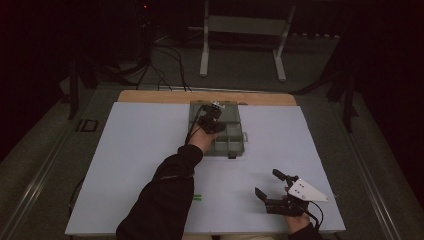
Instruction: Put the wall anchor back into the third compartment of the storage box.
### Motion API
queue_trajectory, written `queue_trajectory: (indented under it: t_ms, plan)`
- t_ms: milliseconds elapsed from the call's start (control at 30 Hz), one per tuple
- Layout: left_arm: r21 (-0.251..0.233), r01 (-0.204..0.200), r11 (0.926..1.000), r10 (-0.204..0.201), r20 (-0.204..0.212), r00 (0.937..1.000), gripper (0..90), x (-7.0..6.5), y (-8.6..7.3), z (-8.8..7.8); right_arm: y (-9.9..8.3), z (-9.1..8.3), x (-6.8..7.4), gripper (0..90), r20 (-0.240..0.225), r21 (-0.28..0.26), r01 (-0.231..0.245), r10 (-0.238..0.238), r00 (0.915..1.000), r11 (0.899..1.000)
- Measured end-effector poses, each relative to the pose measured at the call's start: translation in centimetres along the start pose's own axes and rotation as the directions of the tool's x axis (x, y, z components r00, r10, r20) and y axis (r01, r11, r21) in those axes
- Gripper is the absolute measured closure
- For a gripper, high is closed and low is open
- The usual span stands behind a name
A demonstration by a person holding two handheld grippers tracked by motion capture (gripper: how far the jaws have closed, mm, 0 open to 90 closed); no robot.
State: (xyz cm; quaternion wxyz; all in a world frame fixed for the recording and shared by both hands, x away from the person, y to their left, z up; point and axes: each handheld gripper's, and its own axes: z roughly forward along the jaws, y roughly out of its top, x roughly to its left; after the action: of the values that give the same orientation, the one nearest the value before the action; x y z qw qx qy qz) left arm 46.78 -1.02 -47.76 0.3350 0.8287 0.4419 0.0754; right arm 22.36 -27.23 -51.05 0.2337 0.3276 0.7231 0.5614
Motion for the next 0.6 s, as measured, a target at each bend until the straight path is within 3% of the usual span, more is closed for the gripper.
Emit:
queue_trajectory:
  t_ms: [233,300,600]
  plan:
    - [0.009,-0.007,0.9999,0.007,0.004,1.0,82.2,-0.1,-0.1,0.2,0.0,0.1,0.0,9.9,-0.002,0.004,0.003,-0.003,1.0,1.0]
    - [0.011,-0.002,0.9999,0.003,-0.011,0.9999,73.3,-0.2,0.0,0.0,0.0,0.1,0.0,9.8,-0.002,0.003,0.002,-0.002,1.0,1.0]
    - [-0.012,-0.006,0.9999,0.006,0.007,1.0,43.1,0.1,0.3,-1.5,0.0,0.1,0.0,9.9,-0.002,0.005,0.003,-0.003,1.0,1.0]
